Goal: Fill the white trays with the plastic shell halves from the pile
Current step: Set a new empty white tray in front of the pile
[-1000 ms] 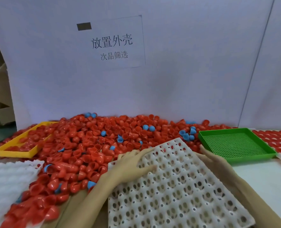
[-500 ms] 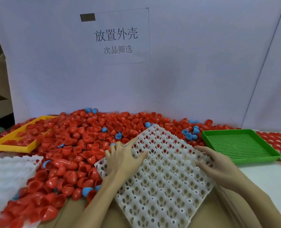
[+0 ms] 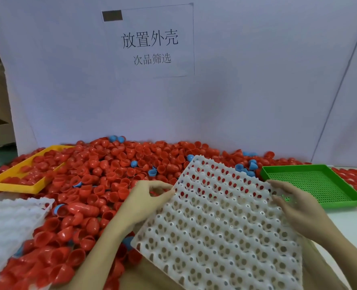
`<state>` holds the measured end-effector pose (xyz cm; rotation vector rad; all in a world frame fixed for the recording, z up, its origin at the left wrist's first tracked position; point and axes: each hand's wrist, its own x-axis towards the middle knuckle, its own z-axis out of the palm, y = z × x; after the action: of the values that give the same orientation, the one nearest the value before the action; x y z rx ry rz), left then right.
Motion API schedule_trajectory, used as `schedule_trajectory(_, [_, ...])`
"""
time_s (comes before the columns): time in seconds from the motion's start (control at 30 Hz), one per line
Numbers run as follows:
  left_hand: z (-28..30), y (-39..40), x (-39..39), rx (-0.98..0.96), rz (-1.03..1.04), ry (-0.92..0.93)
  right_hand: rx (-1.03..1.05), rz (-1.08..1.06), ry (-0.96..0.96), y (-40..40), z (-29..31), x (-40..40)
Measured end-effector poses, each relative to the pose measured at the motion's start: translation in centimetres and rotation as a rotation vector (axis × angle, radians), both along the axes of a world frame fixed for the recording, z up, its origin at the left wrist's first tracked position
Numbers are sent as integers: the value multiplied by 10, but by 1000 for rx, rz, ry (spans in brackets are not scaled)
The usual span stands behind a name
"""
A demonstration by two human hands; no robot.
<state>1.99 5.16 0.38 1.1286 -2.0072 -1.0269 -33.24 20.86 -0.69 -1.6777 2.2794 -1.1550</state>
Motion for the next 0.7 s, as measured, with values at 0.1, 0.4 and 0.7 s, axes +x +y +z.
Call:
schedule_trajectory(0.1, [-7, 0, -3, 2, -2, -50, 12, -1, 2, 0, 0, 1])
schedule_trajectory(0.4, [-30, 15, -22, -156, -112, -451, 194, -35, -35, 14, 11, -15])
schedule_trajectory(0.7, [-24, -1, -38, -630, -15, -498, 333, 95, 82, 1, -11, 15])
